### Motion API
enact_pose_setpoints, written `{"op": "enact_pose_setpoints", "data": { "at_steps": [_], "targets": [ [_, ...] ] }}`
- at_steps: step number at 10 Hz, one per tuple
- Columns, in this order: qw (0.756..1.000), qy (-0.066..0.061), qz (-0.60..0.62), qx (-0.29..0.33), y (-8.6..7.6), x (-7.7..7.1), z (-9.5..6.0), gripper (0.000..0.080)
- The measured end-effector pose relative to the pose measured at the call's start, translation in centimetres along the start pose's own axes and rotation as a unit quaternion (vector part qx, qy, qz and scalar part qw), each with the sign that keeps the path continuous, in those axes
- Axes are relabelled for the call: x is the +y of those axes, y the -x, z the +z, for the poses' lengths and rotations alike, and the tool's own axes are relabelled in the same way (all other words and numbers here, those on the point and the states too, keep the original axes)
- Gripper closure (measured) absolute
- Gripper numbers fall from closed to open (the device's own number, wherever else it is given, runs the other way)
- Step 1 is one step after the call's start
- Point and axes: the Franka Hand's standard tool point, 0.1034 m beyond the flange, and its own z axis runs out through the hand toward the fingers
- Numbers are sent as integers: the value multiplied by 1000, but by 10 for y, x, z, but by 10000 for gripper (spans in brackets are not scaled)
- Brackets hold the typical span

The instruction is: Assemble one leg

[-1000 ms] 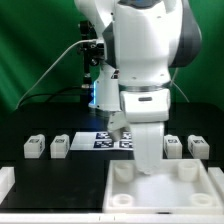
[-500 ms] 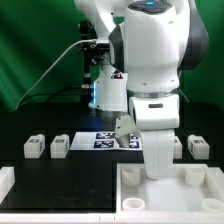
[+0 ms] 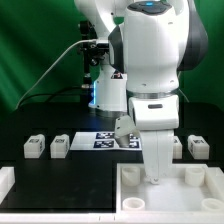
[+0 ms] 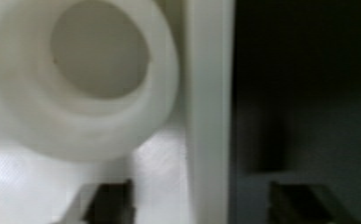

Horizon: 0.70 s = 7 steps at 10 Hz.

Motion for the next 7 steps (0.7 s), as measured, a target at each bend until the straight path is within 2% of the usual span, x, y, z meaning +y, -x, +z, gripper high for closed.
{"op": "enact_pose_setpoints", "data": {
  "at_steps": [1,2,7],
  "targets": [
    [1000,0,0,0,0,0,0,260],
    [1000,0,0,0,0,0,0,185],
    [1000,0,1,0,1,0,0,150]
  ]
}}
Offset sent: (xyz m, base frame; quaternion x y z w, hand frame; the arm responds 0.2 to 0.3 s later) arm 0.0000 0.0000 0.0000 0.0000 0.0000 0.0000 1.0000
